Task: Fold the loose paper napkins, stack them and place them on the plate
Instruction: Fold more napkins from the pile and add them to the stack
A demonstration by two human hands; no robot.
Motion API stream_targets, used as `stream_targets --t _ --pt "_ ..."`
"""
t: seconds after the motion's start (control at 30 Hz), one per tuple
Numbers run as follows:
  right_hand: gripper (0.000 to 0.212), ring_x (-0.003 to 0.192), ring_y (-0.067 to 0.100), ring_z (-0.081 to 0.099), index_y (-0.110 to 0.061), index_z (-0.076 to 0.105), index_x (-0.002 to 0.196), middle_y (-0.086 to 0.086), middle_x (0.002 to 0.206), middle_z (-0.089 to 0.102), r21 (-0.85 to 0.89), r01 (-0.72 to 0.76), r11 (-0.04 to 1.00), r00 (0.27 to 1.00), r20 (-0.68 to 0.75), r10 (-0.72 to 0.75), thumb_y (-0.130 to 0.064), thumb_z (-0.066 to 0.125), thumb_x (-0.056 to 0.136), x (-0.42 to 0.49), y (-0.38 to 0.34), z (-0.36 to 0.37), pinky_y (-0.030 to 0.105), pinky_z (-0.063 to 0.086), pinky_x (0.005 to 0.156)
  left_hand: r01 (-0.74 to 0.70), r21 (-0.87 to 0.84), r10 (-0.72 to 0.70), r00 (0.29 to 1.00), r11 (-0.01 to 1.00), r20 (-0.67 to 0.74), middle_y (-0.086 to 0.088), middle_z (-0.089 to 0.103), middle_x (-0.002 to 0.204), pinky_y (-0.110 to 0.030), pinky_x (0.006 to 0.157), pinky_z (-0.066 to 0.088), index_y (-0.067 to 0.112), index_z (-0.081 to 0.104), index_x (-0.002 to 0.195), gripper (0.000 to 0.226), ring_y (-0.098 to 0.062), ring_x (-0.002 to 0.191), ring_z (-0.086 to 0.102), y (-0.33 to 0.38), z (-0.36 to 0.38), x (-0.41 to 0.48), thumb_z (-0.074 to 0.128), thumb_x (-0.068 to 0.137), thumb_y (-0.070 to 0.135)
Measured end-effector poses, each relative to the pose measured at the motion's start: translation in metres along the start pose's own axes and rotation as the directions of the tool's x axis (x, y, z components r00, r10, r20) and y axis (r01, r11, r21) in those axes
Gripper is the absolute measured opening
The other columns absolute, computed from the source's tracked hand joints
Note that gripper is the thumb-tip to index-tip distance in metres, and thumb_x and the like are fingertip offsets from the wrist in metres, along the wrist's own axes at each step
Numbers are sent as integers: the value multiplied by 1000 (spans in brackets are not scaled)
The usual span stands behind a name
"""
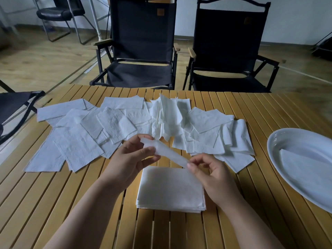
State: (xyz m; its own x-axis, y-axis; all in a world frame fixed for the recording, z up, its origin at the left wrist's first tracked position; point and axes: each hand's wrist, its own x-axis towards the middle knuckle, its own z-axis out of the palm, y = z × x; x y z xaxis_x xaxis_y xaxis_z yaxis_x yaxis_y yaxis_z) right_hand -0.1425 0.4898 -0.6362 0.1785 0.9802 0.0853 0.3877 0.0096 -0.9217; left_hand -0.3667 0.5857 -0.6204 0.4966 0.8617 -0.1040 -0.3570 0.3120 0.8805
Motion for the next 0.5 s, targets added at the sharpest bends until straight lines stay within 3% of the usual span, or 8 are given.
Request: stream_targets --t 0.13,0.3,0.37,0.43,0.5 --pt "7 95 12 65 -33 67 90 -8 92 70 82 -14 996 999 -39 18 -39 64 87 1 4 -3 32 53 86 -11 65 11 1000 998 6 -17 66 101 -43 93 54 8 71 107 22 -29 95 62 -2 0 -1 60 89 3" --pt "7 93 13 66 -32 68 89 -7 90 70 130 -13 991 999 -42 19 -36 63 86 1 2 -3 28 50 84 13 132 -18 999 991 36 -13 66 114 -36 90 56 15 67 121 39 -28 106 65 -2 -3 -1 71 83 6" --pt "10 91 12 66 -28 68 88 -6 88 70 137 -13 990 999 -49 20 -36 63 85 1 2 -4 25 49 80 -9 251 -2 999 968 44 -10 61 122 -35 89 56 24 62 129 50 -26 108 63 -3 -3 -2 72 84 4" --pt "14 90 12 66 -25 68 88 -7 87 70 118 -12 993 999 -46 18 -38 63 85 1 0 -4 23 49 78 -37 454 43 999 890 -3 2 55 129 -29 87 56 40 56 132 59 -17 114 59 -4 -3 -3 72 87 5" --pt "16 92 11 66 -24 68 88 -10 92 70 91 -10 996 999 -47 14 -38 62 85 0 -1 -4 22 50 77 -90 684 134 991 724 -12 14 44 134 -18 83 53 53 48 132 68 0 115 50 -7 -2 -1 73 87 10"
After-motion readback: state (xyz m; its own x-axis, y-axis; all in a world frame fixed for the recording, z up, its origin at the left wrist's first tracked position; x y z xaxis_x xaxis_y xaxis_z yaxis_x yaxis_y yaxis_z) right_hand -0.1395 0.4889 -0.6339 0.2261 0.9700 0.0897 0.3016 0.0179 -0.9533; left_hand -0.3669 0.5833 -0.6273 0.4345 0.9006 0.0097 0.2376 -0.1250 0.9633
